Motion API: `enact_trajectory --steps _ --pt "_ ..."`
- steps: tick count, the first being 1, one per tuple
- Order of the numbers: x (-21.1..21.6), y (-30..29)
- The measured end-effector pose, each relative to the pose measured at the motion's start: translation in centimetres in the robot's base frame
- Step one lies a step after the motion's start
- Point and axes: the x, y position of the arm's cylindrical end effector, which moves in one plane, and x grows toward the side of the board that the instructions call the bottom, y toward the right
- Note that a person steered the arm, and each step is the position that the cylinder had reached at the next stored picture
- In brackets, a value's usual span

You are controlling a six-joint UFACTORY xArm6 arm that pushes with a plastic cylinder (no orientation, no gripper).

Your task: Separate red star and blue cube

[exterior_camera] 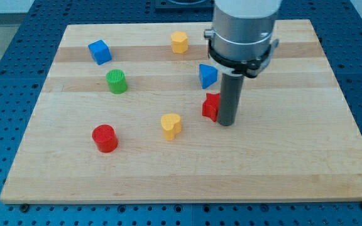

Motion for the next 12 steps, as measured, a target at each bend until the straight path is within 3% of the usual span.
enact_trajectory --steps 2,5,7,8,9,12 --pt "-0.9 -3.4" --pt "-3.2 -3.9" --pt "6.6 0.1" --pt "7.8 -5.2" --pt "7.8 -14.2" --pt "7.8 -23.1"
